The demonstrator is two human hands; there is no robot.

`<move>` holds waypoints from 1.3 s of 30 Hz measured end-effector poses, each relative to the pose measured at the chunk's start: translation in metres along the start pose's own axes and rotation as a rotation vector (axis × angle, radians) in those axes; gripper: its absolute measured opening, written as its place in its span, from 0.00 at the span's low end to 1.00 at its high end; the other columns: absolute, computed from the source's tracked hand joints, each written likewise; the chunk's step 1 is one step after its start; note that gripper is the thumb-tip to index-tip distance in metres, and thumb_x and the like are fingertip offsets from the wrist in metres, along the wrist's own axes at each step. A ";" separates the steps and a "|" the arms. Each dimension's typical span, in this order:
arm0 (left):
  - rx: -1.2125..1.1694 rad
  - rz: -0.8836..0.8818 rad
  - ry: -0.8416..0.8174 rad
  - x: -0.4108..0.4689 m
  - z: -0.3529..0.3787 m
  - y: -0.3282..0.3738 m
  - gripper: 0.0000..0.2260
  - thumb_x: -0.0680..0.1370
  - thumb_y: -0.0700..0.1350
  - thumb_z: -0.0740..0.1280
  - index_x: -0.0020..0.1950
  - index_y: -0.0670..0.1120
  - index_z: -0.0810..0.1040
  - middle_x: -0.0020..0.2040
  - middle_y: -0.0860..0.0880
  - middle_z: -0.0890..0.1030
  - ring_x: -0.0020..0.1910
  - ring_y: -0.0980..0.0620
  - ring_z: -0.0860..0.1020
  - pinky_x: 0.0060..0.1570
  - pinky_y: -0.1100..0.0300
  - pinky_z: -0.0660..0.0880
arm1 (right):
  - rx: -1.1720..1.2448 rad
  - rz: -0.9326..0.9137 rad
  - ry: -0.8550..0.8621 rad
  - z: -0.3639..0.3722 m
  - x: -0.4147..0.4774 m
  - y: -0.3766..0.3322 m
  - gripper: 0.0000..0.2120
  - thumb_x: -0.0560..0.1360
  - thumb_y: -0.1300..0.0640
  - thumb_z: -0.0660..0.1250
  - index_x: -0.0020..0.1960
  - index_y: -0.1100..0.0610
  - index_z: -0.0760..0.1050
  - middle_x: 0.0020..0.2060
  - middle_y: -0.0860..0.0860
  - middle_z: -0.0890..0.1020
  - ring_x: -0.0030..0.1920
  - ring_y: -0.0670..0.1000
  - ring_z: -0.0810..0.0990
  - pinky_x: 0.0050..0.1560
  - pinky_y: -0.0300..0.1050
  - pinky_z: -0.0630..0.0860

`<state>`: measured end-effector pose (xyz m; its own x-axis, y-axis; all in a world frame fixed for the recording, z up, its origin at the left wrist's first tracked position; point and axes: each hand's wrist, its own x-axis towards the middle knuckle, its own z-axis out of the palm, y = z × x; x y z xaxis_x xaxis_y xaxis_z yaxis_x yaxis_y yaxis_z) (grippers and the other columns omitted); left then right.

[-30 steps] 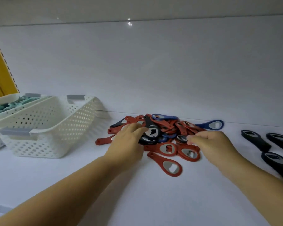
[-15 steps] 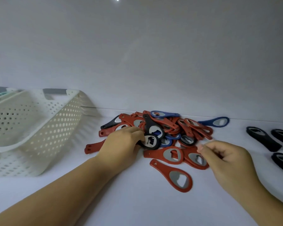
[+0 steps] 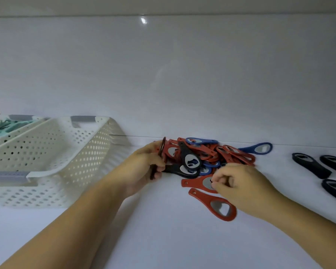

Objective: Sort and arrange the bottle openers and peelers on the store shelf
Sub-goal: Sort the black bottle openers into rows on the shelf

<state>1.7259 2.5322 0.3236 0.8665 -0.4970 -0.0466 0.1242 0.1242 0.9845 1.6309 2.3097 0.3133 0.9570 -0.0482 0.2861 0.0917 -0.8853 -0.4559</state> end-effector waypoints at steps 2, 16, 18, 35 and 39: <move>-0.186 -0.117 -0.024 0.000 -0.002 0.002 0.13 0.70 0.31 0.54 0.44 0.47 0.72 0.37 0.46 0.71 0.27 0.52 0.67 0.24 0.64 0.61 | -0.072 -0.064 -0.013 0.007 0.012 -0.014 0.06 0.75 0.55 0.67 0.47 0.45 0.80 0.46 0.40 0.77 0.45 0.42 0.76 0.46 0.38 0.75; -0.454 -0.259 0.069 0.002 -0.003 0.004 0.07 0.77 0.44 0.60 0.45 0.42 0.76 0.36 0.44 0.76 0.33 0.49 0.75 0.36 0.56 0.81 | -0.173 -0.131 0.059 0.031 0.049 -0.015 0.13 0.77 0.58 0.65 0.60 0.50 0.79 0.64 0.44 0.72 0.64 0.47 0.70 0.64 0.39 0.67; -0.481 -0.191 0.137 0.003 -0.002 0.005 0.06 0.79 0.40 0.58 0.49 0.40 0.74 0.37 0.43 0.76 0.35 0.48 0.76 0.38 0.55 0.82 | -0.103 -0.132 0.185 0.027 0.048 -0.016 0.12 0.78 0.61 0.64 0.59 0.55 0.80 0.58 0.48 0.78 0.58 0.49 0.76 0.59 0.36 0.68; 0.024 -0.188 -0.126 -0.014 0.014 0.005 0.10 0.74 0.30 0.63 0.49 0.44 0.74 0.37 0.46 0.78 0.23 0.55 0.67 0.18 0.67 0.60 | 0.536 -0.014 0.249 0.027 0.022 -0.035 0.09 0.73 0.59 0.70 0.46 0.45 0.79 0.42 0.40 0.82 0.43 0.40 0.81 0.45 0.39 0.80; -0.358 -0.128 0.113 -0.002 -0.004 0.007 0.18 0.77 0.33 0.57 0.63 0.47 0.73 0.38 0.45 0.79 0.24 0.54 0.70 0.17 0.68 0.63 | 0.001 -0.110 0.084 0.035 0.031 -0.029 0.16 0.74 0.52 0.69 0.62 0.49 0.76 0.58 0.39 0.72 0.59 0.39 0.68 0.61 0.36 0.68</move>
<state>1.7267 2.5374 0.3295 0.8782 -0.4331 -0.2028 0.3781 0.3693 0.8489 1.6673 2.3500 0.3059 0.9146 0.0107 0.4043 0.1953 -0.8870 -0.4184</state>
